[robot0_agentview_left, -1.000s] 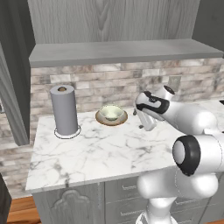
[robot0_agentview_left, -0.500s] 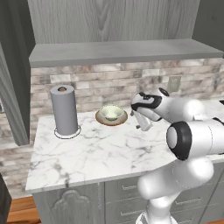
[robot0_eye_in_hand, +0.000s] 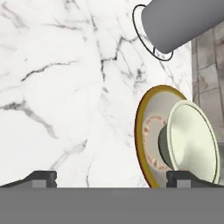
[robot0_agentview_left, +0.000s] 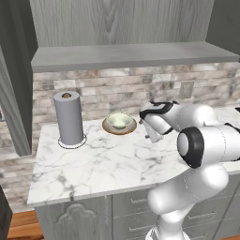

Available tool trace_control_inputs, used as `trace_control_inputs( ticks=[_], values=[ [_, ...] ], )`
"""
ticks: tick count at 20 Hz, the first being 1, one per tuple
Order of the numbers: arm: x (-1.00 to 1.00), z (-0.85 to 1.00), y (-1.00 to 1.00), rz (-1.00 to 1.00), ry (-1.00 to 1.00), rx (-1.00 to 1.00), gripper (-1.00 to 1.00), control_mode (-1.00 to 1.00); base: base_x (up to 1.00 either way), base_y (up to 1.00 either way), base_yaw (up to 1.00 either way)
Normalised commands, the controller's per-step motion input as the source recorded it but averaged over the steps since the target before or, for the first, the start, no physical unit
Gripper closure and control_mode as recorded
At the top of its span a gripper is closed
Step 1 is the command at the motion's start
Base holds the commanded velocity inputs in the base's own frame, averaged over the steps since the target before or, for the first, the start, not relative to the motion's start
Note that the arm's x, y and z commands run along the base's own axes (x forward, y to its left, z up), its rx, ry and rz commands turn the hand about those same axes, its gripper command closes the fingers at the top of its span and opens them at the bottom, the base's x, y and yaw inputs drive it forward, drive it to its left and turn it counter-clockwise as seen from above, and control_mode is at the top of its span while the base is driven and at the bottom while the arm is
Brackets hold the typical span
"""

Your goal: Pick up the bowls on the counter and stack them on top of one another in the open cabinet. Place the smaller bowl on top of the larger bowl.

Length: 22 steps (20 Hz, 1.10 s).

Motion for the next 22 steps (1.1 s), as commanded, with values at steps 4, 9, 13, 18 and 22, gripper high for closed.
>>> trace_control_inputs(
  ticks=[4,9,13,18,22],
  values=[
    [0.13,-0.13,0.05,0.04,-0.15,0.00,-1.00,-1.00,0.00,0.00,0.00],
    [0.31,-0.08,0.05,0.02,-0.07,0.00,-1.00,-1.00,0.00,0.00,0.00],
    [0.49,-0.02,0.07,0.01,-0.02,0.00,-1.00,-1.00,0.00,0.00,0.00],
    [0.37,-0.09,0.04,0.03,-0.02,-0.01,-1.00,-1.00,0.00,0.00,0.00],
    [0.29,-0.20,0.06,0.03,-0.03,-0.04,-1.00,-1.00,0.00,0.00,0.00]
  ],
)
